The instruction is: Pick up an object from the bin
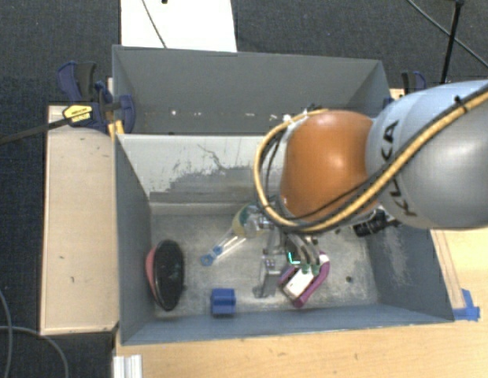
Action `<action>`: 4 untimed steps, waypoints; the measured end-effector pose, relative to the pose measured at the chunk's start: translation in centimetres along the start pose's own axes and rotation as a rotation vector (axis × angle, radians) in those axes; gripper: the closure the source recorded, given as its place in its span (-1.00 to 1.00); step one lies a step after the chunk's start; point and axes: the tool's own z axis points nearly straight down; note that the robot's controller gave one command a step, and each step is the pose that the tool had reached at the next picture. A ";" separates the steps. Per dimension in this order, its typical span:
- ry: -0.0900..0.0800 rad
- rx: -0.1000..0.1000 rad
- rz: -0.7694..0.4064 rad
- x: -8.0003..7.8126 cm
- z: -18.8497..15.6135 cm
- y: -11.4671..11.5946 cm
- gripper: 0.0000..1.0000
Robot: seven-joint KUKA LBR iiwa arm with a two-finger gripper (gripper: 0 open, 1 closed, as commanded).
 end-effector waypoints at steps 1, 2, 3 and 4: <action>-0.009 -0.002 0.272 -2.7 2.2 0.4 -1.00; -0.015 -0.008 0.412 -7.6 11.4 -0.5 -1.00; -0.012 0.000 0.418 -7.6 11.2 -0.9 1.00; -0.015 -0.005 0.427 -6.9 11.1 -6.8 1.00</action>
Offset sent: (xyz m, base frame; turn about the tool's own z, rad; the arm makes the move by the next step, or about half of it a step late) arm 0.0264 0.0043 -0.0219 0.2712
